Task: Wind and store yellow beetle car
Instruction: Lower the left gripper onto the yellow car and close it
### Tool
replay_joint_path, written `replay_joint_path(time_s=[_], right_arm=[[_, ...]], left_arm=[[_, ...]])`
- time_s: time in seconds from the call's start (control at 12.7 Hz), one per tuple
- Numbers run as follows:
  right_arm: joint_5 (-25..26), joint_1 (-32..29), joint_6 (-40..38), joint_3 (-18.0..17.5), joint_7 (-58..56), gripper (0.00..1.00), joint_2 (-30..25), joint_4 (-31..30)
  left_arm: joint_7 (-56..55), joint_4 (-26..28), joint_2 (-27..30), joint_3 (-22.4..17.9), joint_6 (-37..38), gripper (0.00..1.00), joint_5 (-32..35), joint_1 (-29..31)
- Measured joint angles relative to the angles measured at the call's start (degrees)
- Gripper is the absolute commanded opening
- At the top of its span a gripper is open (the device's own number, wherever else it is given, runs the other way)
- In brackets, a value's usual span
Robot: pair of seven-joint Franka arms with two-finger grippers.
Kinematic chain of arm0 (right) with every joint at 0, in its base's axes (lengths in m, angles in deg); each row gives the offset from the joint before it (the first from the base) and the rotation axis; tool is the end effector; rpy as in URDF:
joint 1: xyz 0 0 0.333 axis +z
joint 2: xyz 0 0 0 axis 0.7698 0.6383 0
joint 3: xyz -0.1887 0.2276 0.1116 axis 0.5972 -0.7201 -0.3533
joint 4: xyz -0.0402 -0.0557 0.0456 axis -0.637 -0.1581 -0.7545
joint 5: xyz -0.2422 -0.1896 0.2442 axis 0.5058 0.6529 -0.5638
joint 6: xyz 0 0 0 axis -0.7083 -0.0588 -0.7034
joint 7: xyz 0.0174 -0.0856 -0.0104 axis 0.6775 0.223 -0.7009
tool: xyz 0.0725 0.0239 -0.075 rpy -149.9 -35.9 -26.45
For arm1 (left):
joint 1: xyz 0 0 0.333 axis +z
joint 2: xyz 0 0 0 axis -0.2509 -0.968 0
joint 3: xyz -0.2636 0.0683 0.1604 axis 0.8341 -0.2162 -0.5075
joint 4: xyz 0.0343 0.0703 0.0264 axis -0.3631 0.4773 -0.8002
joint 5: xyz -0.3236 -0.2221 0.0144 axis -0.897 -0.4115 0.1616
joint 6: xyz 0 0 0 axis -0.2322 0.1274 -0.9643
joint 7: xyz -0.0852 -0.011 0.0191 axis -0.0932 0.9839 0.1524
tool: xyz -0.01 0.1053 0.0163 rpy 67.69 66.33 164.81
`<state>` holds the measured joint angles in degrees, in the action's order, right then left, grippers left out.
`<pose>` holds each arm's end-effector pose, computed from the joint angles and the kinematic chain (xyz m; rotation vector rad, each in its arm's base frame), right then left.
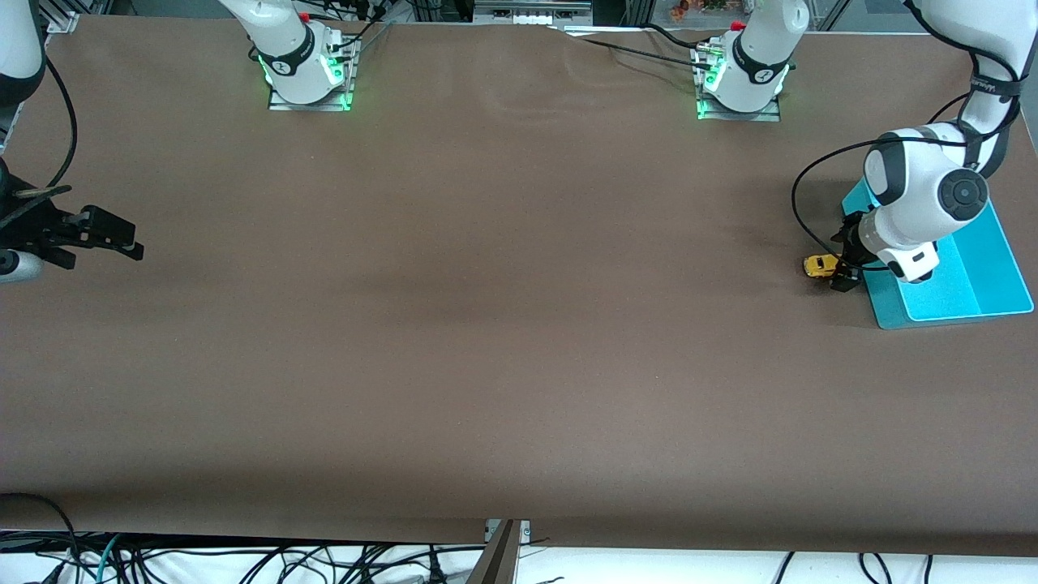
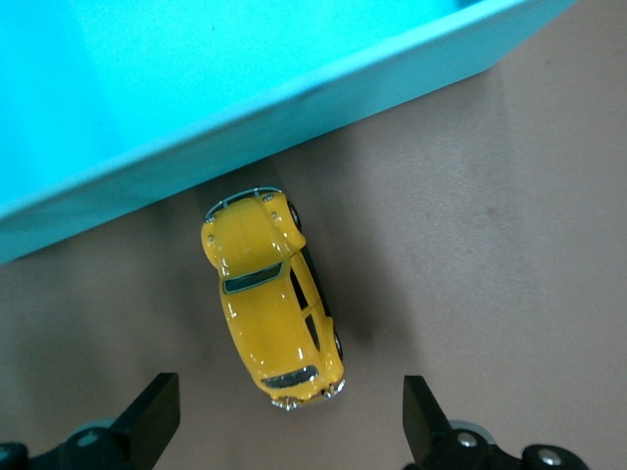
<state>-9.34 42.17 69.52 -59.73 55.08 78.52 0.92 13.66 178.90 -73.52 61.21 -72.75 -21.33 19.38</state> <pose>0.6118 -0.0252 0.5653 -3.0903 -0.1959 -0.0346 0.4835 0.1029 0.2112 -2.3938 -1.8966 0.0872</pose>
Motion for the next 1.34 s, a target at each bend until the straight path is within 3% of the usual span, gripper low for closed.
replay_joint_path(time_s=[0.39, 0.63, 0.71, 0.79, 1.02, 1.34], right_arm=[[0.1, 0.4, 0.0, 0.3, 6.2, 1.0, -3.3, -3.9], [0.2, 2.8, -0.1, 3.8, 6.7, 1.0, -3.9, -4.7], [0.3, 3.1, -0.1, 4.2, 6.7, 1.0, -3.9, -4.9], [0.5, 3.2, -0.1, 4.3, 6.7, 1.0, -3.8, -5.1], [2.8, 3.7, 0.0, 4.3, 6.7, 1.0, -3.4, -5.1], [3.4, 3.8, 0.0, 4.3, 6.7, 1.0, -3.4, -5.1]], left_arm=[[-1.6, 2.1, -1.5, -2.7, -7.4, 1.0, 0.0, 0.1], [-1.6, 2.2, -2.7, -3.1, -9.6, 0.96, 0.0, 0.2], [-1.7, 2.3, -3.1, -3.1, -10.1, 0.85, 0.0, 0.2], [-1.8, 2.4, -3.5, -3.1, -11.1, 0.66, 0.0, 0.2], [-2.4, 2.5, -4.2, -3.1, -12.1, 0.01, 0.0, 0.2], [-7.3, 1.5, -3.1, -2.8, -12.8, 0.0, 0.0, -0.6]])
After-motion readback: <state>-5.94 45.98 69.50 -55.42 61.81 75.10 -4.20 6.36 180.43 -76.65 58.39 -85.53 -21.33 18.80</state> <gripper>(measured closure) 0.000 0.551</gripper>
